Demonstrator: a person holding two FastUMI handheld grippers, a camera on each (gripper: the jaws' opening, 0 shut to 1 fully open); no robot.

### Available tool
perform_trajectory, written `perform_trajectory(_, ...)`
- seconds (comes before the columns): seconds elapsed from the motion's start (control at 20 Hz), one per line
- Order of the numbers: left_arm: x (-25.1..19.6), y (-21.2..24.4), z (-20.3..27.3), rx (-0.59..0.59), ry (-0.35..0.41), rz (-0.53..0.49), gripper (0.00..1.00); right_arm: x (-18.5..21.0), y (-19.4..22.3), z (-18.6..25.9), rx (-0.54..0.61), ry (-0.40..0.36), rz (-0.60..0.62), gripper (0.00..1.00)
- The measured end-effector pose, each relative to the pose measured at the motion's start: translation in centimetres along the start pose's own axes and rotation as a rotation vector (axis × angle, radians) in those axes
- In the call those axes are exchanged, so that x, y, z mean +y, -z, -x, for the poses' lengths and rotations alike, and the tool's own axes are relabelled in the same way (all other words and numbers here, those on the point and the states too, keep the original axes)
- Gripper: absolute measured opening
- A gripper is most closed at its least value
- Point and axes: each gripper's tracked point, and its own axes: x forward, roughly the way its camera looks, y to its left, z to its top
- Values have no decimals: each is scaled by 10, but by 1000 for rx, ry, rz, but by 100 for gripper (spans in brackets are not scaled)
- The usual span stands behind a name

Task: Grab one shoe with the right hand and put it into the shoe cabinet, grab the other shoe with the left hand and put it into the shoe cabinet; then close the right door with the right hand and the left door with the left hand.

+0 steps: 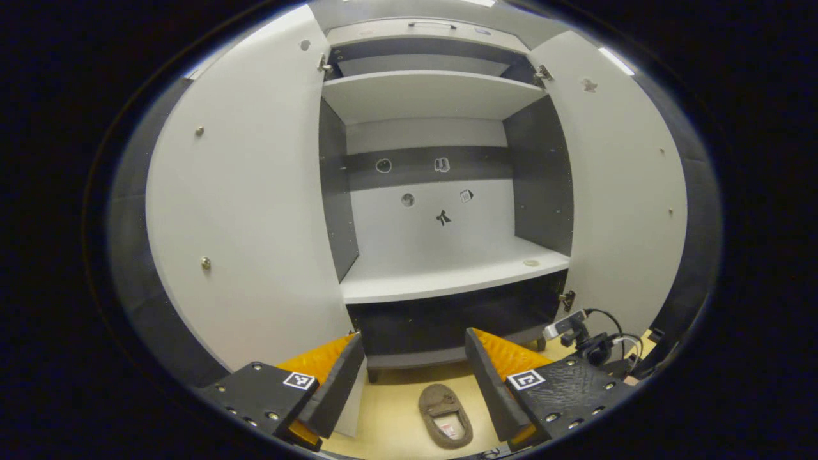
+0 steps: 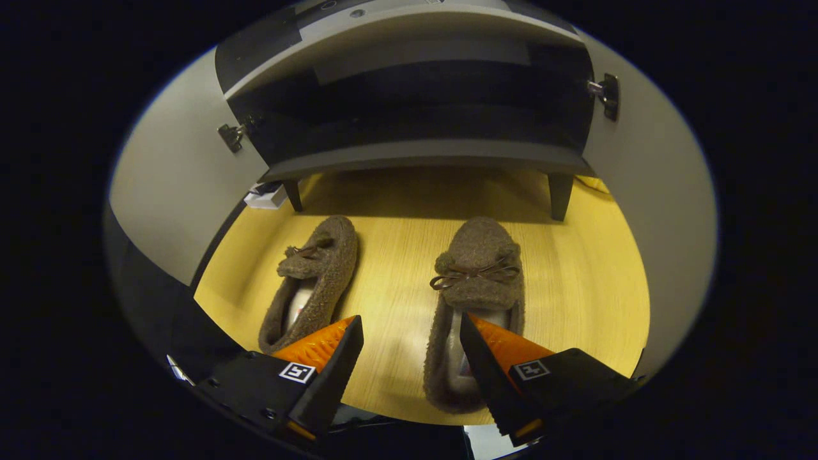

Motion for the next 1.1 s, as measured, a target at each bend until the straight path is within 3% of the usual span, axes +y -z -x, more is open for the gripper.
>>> perform_trajectory(0.05, -3, 0, -3, 3, -4, 3, 89, -6, 4, -12, 13, 26, 19, 96)
perform_trajectory(0.1, -6, -1, -5, 5, -9, 5, 96, -11, 5, -21, 14, 52, 45, 90)
perform_trajectory(0.15, -8, 0, -6, 8, -15, 5, 92, -14, 4, -29, 7, 71, 76, 97)
perform_trajectory(0.2, -9, 1, -7, 12, -25, 2, 89, -17, 2, -36, -1, 88, 116, 90)
perform_trajectory(0.3, -9, 5, -10, 29, -46, -7, 92, -24, -3, -42, -3, 130, 198, 92)
perform_trajectory(0.4, -8, 9, -12, 47, -66, -13, 92, -36, -4, -46, -9, 194, 246, 87)
perform_trajectory(0.45, -9, 11, -13, 58, -72, -15, 92, -38, -6, -46, -16, 207, 251, 64)
perform_trajectory(0.55, -11, 14, -17, 82, -88, -26, 92, -38, -5, -49, -17, 191, 244, 40)
perform_trajectory(0.7, -20, 10, -22, 77, -95, -34, 96, -45, -7, -43, 0, 203, 215, 49)
perform_trajectory(0.75, -24, 9, -24, 74, -95, -36, 96, -45, -8, -45, 8, 190, 197, 24)
perform_trajectory(0.8, -28, 7, -25, 70, -93, -37, 96, -44, -9, -44, 16, 162, 191, 23)
perform_trajectory(0.95, -41, 9, -28, 74, -61, -21, 92, -43, -9, -41, 35, 90, 40, 4)
perform_trajectory(1.05, -40, 13, -28, 87, -53, -9, 96, -45, -9, -39, 63, 55, -27, 2)
perform_trajectory(1.1, -37, 14, -26, 88, -59, -9, 92, -46, -11, -37, 56, 53, -33, 2)
